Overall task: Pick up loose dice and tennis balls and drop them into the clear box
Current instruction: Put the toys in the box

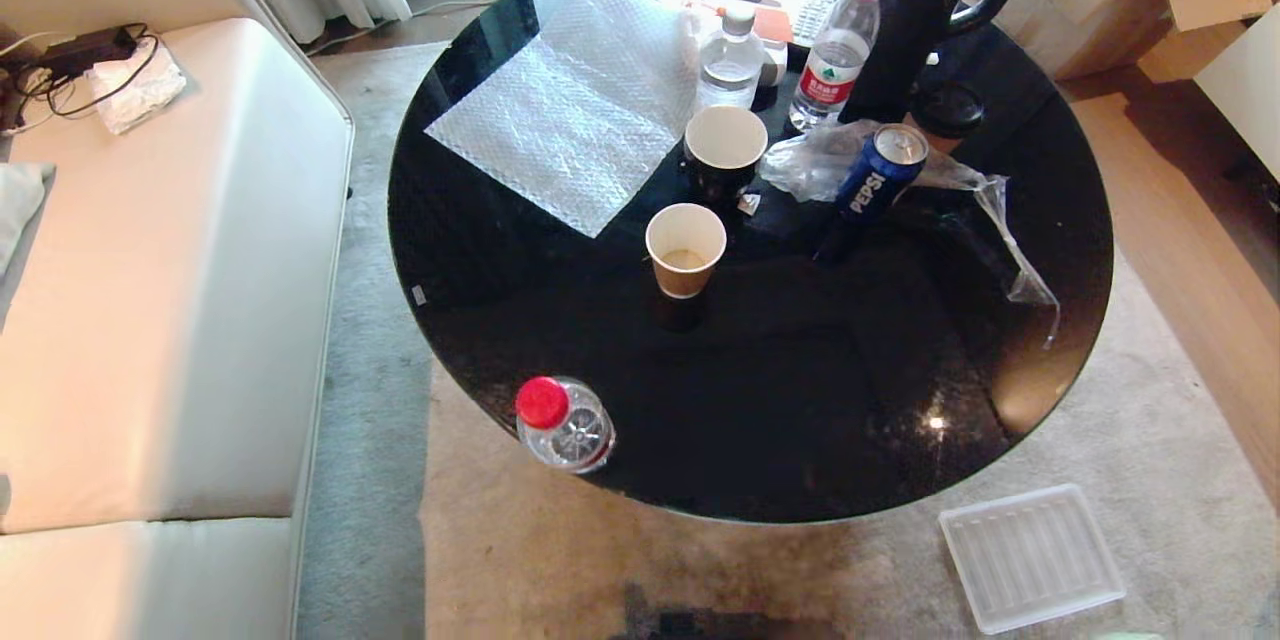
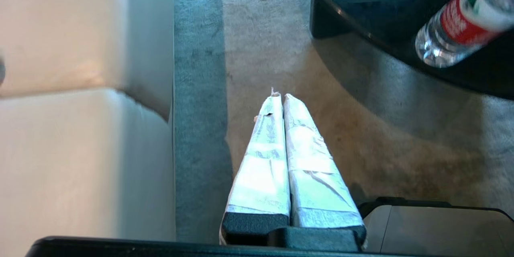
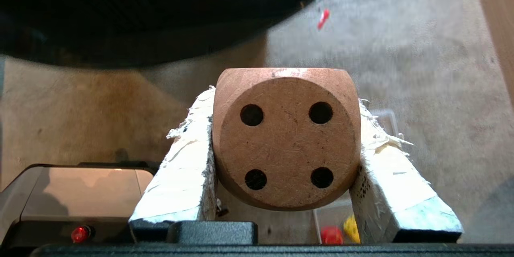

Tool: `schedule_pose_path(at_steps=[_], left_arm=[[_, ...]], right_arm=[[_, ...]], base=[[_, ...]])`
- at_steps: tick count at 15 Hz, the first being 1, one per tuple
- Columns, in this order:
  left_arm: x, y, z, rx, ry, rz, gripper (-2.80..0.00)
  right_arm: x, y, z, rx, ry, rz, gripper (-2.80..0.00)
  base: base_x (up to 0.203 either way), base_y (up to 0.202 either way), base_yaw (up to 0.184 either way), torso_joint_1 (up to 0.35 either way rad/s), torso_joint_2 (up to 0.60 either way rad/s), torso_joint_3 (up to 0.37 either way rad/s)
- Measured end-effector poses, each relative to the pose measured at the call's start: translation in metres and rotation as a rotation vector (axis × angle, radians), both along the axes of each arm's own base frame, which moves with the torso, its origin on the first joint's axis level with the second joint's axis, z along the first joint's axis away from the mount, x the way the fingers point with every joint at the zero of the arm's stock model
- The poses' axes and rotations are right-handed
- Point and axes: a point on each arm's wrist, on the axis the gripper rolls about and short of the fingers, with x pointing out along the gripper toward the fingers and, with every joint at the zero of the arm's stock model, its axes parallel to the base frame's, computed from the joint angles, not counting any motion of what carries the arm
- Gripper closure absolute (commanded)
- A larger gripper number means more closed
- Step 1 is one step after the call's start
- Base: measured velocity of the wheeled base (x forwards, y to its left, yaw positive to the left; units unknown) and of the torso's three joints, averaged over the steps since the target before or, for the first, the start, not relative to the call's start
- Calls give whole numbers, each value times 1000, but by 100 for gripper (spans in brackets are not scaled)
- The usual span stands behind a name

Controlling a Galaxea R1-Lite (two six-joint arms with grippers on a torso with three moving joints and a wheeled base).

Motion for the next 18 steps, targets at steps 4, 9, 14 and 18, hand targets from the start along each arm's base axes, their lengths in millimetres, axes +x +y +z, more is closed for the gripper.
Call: schedule_pose_path(at_steps=[4,9,14,18], left_arm=[[0,0,0,0,0,0,0],[0,0,0,0,-1,0,0],[0,0,0,1,0,0,0],[0,0,0,0,0,0,0]], right_arm=[[0,0,0,-3,1,-1,0],[0,0,0,-2,0,-2,0],[0,0,0,-1,1,-2,0],[0,0,0,-1,1,-3,0]], base=[[-184,0,-3,1,-1,-1],[-185,0,-2,1,1,1],[-185,0,-2,0,1,2],[-49,0,-1,2,-1,2]])
